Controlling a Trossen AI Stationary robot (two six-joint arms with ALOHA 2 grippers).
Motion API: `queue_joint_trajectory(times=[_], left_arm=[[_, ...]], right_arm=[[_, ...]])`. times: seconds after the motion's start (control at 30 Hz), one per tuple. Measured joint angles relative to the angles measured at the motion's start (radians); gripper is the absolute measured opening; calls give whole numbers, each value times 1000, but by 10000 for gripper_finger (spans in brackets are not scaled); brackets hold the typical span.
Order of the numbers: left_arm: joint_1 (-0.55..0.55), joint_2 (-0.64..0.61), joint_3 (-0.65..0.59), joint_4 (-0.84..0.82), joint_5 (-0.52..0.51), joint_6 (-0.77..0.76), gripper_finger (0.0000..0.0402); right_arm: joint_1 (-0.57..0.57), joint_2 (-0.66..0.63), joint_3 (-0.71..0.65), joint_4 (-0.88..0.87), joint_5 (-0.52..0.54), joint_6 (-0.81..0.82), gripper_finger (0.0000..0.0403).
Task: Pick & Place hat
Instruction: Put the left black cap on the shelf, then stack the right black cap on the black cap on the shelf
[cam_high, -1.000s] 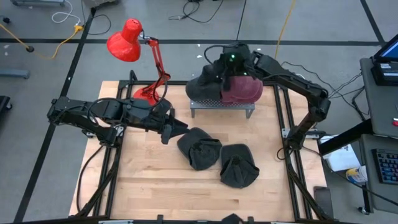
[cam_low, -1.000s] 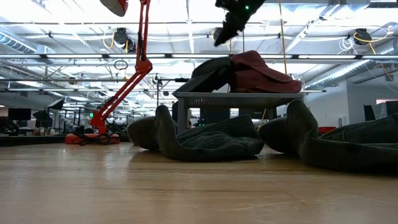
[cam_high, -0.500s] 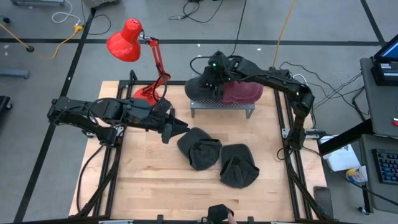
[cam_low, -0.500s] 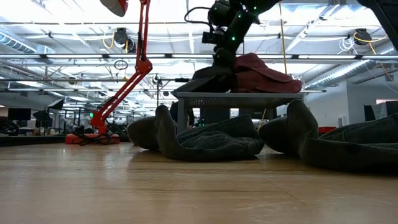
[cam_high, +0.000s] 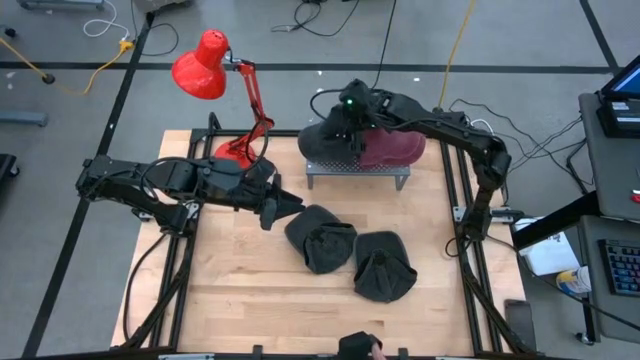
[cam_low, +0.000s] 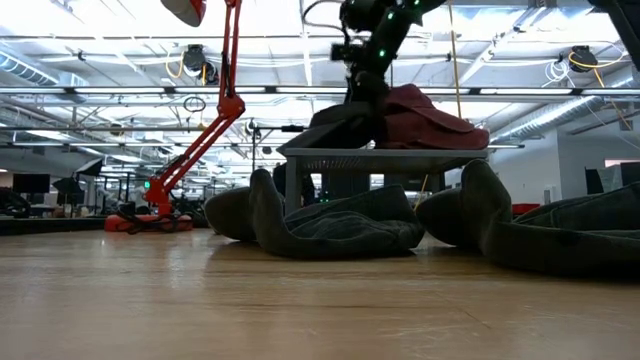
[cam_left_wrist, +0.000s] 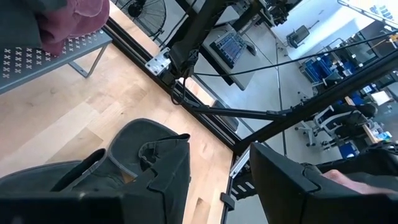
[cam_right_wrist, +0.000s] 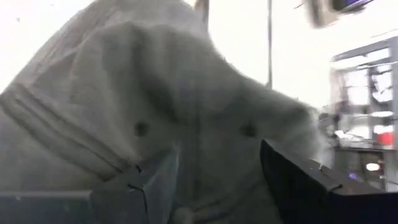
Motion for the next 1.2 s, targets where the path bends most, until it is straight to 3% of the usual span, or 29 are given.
queue_joint_trajectory(times=[0.2, 0.47, 0.9, 1.2], left_arm=[[0, 0, 0, 10, 9, -1, 170], [0, 0, 0, 10, 9, -6, 170], [0, 0, 0, 11, 9, 0, 170], [0, 0, 0, 11, 19, 0, 170]], right_arm=[[31, -70, 1, -10, -3, 84, 223], [171, -192, 1, -108, -4, 422, 224], [537, -270, 1, -534, -9, 1217, 224], [674, -273, -45, -706, -87, 1752, 225]])
